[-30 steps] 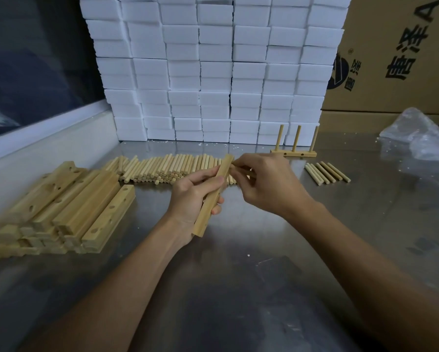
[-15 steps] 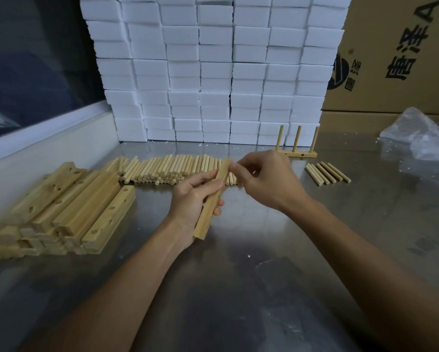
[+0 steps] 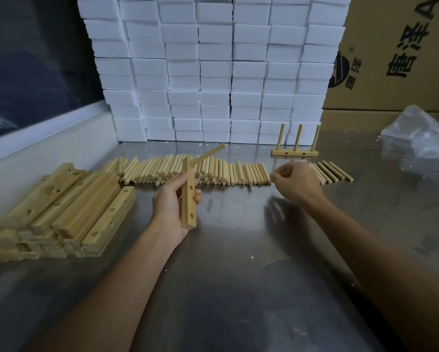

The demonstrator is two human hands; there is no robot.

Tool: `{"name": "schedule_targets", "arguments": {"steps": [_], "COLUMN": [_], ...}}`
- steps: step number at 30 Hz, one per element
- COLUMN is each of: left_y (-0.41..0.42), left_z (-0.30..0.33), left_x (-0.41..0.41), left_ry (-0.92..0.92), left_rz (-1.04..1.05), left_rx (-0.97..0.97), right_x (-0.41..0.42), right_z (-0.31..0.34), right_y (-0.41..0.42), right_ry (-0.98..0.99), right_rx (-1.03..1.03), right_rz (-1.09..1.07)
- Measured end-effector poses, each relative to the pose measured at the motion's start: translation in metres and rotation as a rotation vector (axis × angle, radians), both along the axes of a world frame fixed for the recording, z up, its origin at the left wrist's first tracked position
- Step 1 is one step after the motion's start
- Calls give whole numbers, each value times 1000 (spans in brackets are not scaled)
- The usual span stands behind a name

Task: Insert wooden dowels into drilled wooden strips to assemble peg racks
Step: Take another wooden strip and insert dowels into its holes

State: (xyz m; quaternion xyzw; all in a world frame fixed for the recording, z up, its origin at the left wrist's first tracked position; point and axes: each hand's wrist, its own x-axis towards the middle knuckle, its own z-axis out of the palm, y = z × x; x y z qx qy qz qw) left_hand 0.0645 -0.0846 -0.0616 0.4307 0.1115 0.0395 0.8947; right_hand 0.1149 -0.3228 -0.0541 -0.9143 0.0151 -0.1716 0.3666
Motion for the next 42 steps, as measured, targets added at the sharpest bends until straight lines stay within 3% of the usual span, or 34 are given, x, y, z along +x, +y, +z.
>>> {"name": "schedule_targets", "arguments": {"steps": [12,18,25,27,30,33,42], "left_y": [0,0,0,0,0,0,2], "left_z": [1,1,0,0,-1,-1,-5], "left_x": [-2,-2,-1,-1,0,0,3], "left_ry": [-2,-9,-17,-23,-26,-30,-39], "left_rz": [-24,-14,-6,-6,-9,-17,-13], "left_rx": [24,24,39,45,53,53,55], "right_x": [57,59,40,32,14,-4,-25], "right_z": [2,11,13,15,19,25,38], "right_y": [11,10,4,4,9,15,24], "right_ry": [244,349,223,102,-74,-127,-237], "right_rx": [-94,-132,-327,-267,30,236,324], "right_rz": [-160,-113,-102,-88,-7,63,209]}}
